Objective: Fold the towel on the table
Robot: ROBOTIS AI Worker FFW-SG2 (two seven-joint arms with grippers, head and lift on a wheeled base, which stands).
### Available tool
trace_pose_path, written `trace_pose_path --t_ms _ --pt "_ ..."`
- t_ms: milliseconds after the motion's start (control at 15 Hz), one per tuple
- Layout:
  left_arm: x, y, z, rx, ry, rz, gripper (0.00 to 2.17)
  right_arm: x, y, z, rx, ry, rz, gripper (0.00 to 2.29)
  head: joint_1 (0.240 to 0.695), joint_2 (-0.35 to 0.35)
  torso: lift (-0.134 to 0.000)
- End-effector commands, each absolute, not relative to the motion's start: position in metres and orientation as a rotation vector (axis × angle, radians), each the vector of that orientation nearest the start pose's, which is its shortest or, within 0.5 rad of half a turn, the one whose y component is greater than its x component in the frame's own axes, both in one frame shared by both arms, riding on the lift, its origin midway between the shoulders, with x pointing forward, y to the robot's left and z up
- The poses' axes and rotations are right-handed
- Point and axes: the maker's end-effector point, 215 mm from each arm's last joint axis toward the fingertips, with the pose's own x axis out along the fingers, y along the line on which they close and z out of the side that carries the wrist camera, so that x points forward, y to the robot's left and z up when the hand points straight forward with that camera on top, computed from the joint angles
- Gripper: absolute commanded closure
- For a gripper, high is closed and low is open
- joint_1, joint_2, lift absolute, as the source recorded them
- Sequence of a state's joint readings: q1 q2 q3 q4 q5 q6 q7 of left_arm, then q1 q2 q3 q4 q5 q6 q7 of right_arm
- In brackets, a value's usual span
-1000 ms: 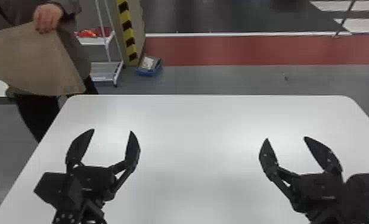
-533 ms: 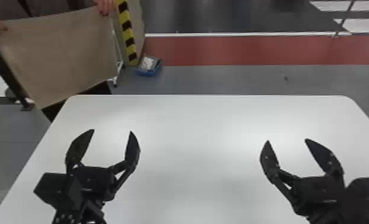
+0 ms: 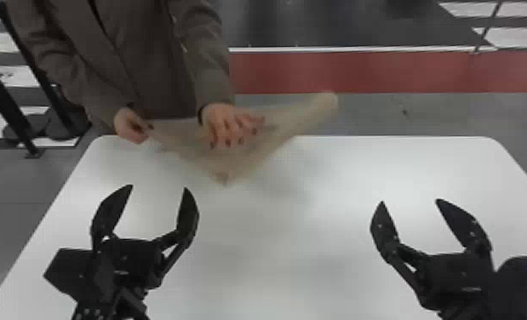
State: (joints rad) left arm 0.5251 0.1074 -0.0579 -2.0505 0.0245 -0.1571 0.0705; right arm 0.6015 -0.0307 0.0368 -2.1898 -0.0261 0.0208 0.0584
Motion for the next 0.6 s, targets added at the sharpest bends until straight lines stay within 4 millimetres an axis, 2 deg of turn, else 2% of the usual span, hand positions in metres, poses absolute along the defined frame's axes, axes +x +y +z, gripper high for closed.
trace_pose_path --t_ms 0,533 --pt "0.4362 0.2171 -0.2964 0.029 -0.115 -0.035 0.08 0.4190 -0.1961 -0.3074 0.022 0.006 0.107 0.10 0.695 0.029 -0.114" --pt "0.4360 0.2156 -0.2990 0.029 -0.111 -0.038 0.08 0.4194 -0.1959 -0.3123 0.022 0.023 0.107 0.11 0.695 0.027 -0.114"
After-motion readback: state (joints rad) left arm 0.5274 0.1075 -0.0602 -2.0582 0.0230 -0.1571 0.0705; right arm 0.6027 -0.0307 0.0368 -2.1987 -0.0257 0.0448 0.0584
